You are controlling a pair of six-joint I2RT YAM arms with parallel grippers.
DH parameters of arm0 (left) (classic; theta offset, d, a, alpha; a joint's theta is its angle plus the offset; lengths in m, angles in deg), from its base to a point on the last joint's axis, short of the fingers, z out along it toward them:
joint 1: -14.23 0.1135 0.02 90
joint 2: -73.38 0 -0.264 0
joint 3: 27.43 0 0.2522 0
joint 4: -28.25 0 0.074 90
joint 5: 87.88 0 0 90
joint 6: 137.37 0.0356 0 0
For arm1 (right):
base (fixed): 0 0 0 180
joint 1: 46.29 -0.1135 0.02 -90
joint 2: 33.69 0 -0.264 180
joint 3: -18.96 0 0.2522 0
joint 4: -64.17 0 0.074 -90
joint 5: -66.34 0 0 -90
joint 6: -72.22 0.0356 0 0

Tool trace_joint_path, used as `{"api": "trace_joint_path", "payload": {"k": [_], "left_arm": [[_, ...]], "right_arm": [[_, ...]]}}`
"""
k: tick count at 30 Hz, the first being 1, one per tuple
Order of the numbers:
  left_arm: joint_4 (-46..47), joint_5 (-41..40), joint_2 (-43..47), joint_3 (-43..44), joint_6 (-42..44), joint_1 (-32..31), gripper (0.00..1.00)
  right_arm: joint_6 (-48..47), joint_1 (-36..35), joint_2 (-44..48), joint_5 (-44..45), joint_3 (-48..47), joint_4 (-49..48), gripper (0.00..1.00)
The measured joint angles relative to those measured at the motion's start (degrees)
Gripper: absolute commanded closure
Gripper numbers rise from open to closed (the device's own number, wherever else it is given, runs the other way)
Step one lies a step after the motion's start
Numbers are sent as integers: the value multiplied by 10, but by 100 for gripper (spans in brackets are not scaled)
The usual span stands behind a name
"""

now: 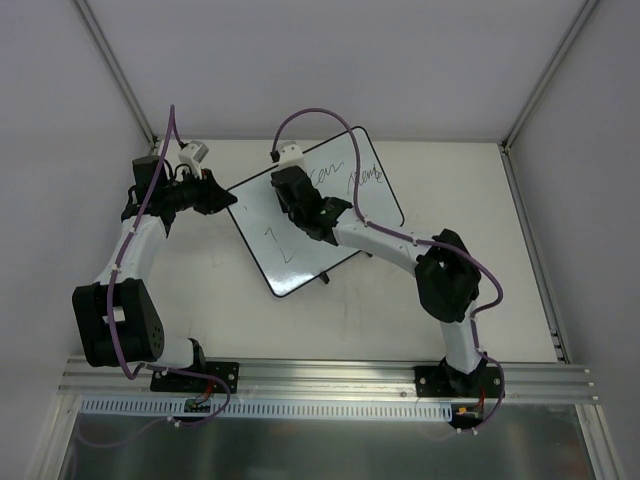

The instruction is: Erase the whiteboard

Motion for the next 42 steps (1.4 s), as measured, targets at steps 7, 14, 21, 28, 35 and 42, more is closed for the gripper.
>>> {"api": "trace_joint_path", "payload": {"k": [7,14,21,28,35,42], "left_arm": [[-1,1,0,1,-2,0,100],[-4,0,0,1,-4,0,100],[-6,-3,0,1,-4,0,100],[-6,-3,0,1,-4,0,100],[-6,-3,0,1,-5,0,100],[-6,-3,0,1,-8,0,100]], "right_arm": [[-11,1,-7,-15,-26,31,100],[-30,-17,-24,-42,-63,61,100],[-40,-48,-50,-64,-104,78,100],[-40,-69,-63,-81,-123,85,100],[-39,-79,-65,-91,-123,86,100],[-45,-91,-71,-80,-129,92,100]]}}
